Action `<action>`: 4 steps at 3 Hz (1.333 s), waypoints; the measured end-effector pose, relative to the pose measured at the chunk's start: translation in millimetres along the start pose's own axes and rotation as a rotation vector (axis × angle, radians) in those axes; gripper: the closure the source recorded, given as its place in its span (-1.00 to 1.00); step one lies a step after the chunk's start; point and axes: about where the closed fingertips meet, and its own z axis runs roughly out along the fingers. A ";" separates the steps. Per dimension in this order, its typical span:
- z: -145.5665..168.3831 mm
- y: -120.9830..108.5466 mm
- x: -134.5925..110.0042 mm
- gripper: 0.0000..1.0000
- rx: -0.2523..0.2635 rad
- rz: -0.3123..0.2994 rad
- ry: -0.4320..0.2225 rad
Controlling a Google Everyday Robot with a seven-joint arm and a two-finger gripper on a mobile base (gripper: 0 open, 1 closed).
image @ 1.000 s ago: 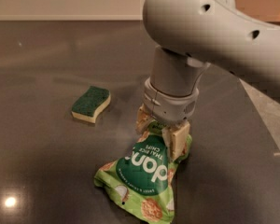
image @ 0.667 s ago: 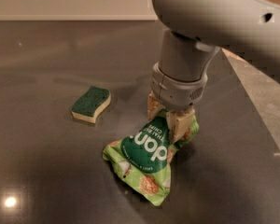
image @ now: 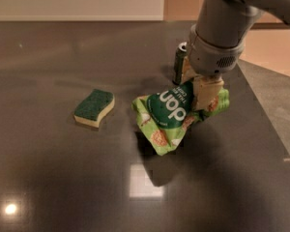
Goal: Move green rice chip bag near green can
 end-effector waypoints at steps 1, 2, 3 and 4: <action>-8.9 -20.9 40.3 1.00 0.059 0.206 0.009; -4.7 -30.9 67.0 1.00 0.092 0.331 -0.023; 6.9 -35.1 73.3 0.65 0.095 0.362 -0.058; 19.3 -36.7 64.2 0.16 0.080 0.340 -0.098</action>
Offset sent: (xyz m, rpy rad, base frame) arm 0.0693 -0.0838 0.0025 0.1717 -0.0526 -0.4676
